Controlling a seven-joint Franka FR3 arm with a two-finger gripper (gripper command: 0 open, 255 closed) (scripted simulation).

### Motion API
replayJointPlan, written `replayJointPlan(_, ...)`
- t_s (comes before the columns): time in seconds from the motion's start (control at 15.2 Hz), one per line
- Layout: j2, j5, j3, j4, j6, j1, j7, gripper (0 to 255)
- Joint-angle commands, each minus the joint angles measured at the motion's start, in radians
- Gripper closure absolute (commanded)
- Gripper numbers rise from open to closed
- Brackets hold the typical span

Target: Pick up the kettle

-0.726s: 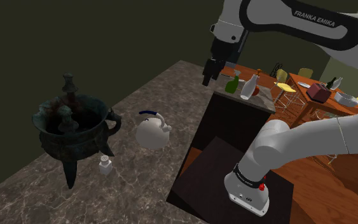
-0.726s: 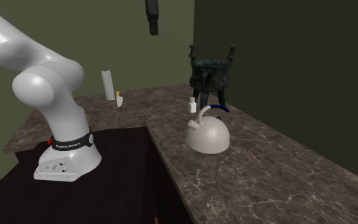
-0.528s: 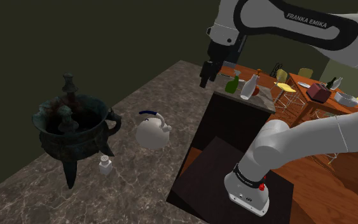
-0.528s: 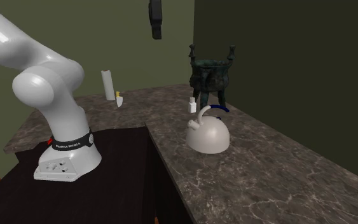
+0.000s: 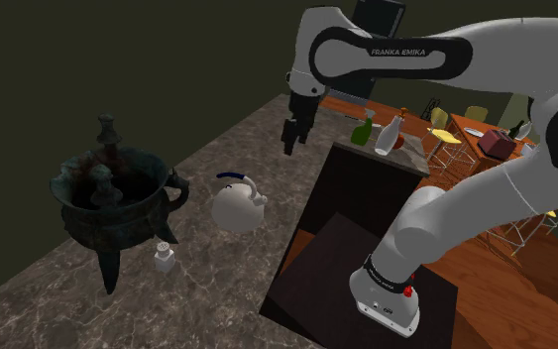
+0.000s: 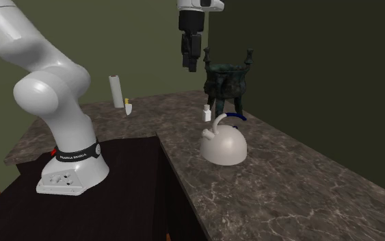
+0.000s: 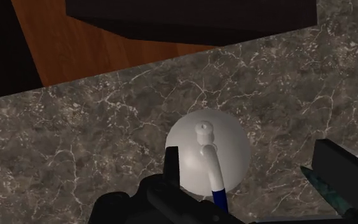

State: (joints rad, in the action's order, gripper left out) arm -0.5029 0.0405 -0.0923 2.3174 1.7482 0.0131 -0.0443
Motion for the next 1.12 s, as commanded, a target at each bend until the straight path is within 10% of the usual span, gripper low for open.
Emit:
replayJointPlan(0.0,0.066,-0.005,-0.003,0.001,0.046,0.001,-0.01,0)
replayJointPlan(1.06,0.599,-0.073,-0.031,-0.128,0.303,0.011,-0.034,0)
